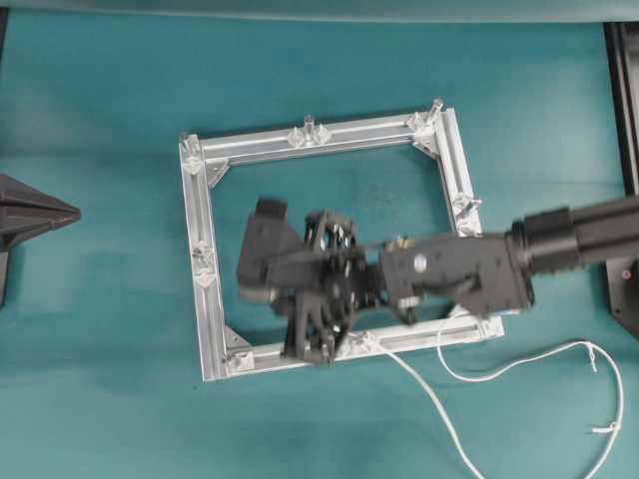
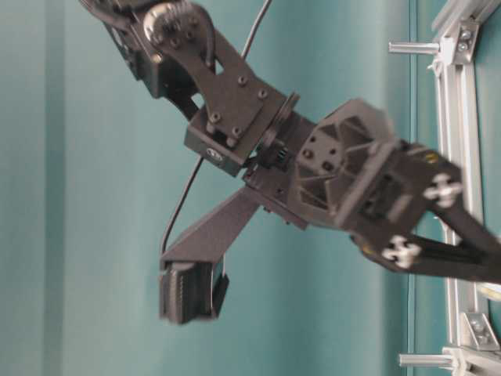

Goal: Move the cable alternately left and right between 8 pins so it hooks onto each one.

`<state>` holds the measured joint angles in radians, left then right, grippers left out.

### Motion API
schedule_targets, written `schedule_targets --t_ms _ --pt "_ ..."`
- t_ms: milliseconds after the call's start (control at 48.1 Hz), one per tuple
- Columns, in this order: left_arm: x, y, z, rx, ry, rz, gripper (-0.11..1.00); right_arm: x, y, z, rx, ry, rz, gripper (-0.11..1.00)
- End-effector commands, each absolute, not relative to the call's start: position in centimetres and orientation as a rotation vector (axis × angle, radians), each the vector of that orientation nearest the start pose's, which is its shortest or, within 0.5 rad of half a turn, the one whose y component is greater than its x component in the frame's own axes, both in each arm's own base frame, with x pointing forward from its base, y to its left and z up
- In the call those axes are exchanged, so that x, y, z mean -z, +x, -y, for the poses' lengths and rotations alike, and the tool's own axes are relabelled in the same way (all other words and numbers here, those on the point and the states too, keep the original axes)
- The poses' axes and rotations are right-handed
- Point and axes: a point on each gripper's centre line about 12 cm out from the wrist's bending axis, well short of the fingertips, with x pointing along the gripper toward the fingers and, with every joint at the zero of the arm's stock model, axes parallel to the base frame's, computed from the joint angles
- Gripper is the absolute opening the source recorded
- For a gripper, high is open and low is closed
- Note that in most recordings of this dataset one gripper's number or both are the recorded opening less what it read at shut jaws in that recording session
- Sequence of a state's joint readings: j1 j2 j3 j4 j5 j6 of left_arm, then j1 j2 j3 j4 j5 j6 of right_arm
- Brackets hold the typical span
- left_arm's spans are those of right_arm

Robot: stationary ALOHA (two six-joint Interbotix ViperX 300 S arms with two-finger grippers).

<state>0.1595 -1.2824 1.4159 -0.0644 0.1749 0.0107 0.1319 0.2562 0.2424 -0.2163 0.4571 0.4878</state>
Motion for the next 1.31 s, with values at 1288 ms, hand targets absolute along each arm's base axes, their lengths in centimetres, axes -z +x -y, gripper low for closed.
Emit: schedule_targets --t_ms 1288 --pt "-20.1 13.9 -2.1 -0.154 -0.078 -0.288 0.0 -18.6 58.0 -12.6 0.094 0.185 -0.873 0.19"
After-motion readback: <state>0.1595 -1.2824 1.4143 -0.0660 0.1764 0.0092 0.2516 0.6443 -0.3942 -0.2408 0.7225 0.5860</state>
